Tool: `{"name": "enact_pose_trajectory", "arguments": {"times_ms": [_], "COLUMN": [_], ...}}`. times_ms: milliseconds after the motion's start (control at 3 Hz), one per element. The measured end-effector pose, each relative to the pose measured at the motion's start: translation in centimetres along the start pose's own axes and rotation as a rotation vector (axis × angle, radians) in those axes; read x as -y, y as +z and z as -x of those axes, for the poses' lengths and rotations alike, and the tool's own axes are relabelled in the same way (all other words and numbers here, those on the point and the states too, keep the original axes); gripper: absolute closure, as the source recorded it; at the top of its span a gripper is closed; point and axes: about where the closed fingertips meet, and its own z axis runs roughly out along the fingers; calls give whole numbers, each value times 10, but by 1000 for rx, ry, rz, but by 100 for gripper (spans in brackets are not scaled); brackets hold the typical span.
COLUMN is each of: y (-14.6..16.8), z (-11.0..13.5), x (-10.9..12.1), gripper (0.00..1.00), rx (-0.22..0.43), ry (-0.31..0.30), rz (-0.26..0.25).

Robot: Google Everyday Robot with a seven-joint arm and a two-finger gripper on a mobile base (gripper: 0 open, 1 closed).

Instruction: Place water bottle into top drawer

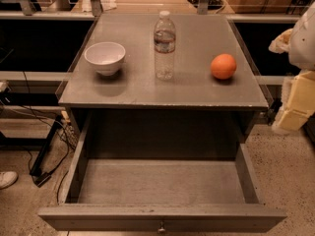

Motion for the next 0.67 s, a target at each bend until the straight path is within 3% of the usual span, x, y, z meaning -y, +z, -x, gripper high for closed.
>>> {"name": "enact_pose_trajectory", "arguments": {"times_ms": [333,667], "y": [0,6], "z": [0,2], "x": [0,3], "gripper": [0,0], "rx": [0,41], "ry": [0,18], "rz": [0,14]}}
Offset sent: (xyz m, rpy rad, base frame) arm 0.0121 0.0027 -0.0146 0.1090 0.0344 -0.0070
